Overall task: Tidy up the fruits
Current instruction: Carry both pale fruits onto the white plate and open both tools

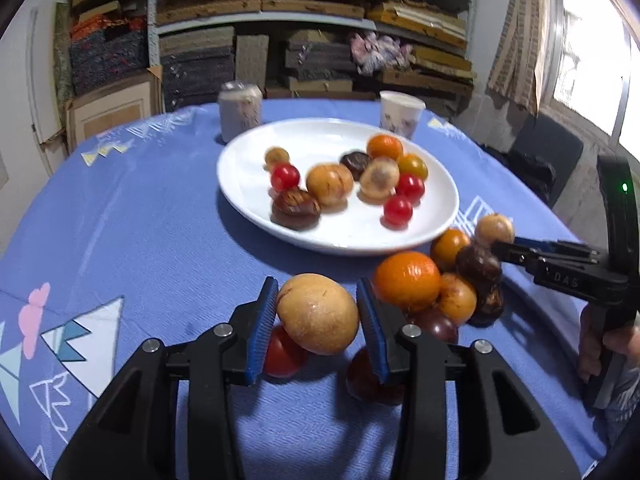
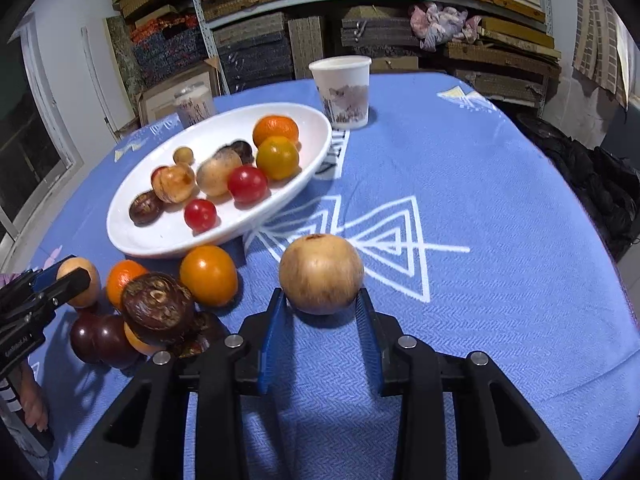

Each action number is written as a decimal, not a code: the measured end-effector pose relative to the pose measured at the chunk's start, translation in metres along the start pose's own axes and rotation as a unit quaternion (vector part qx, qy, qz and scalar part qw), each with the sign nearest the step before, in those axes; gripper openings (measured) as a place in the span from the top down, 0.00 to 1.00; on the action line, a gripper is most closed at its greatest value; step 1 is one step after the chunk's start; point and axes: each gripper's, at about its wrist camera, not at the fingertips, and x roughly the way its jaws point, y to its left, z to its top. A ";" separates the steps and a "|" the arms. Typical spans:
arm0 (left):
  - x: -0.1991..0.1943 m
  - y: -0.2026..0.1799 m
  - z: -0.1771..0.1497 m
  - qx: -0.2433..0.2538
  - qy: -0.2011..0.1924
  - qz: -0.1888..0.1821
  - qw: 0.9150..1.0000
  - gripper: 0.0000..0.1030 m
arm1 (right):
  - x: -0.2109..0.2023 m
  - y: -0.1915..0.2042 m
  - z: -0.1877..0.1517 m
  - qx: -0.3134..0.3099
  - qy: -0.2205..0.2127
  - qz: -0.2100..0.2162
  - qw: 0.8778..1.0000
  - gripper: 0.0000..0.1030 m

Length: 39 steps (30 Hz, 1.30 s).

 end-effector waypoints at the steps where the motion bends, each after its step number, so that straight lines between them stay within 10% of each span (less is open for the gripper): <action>1: -0.005 0.003 0.003 -0.008 -0.009 -0.004 1.000 0.61 | -0.003 0.000 0.001 0.000 -0.007 0.001 1.000 0.66; 3: -0.014 0.006 0.011 -0.017 -0.025 -0.004 1.000 0.61 | -0.009 -0.001 0.003 0.005 -0.016 0.005 1.000 0.67; 5: -0.015 0.009 0.024 -0.026 -0.032 -0.001 0.999 0.61 | -0.018 0.000 0.009 0.009 -0.034 0.024 0.999 0.89; 10: 0.005 0.019 0.066 -0.044 -0.033 0.029 0.998 0.61 | -0.015 0.017 0.040 -0.017 -0.039 0.029 0.999 0.89; 20: 0.019 0.023 0.068 -0.068 -0.027 -0.006 0.997 0.61 | 0.016 0.009 0.030 -0.030 -0.002 0.020 0.999 0.60; 39: 0.014 0.031 0.070 -0.072 -0.034 0.009 0.997 0.61 | -0.010 -0.001 0.030 0.002 -0.031 0.039 0.999 0.62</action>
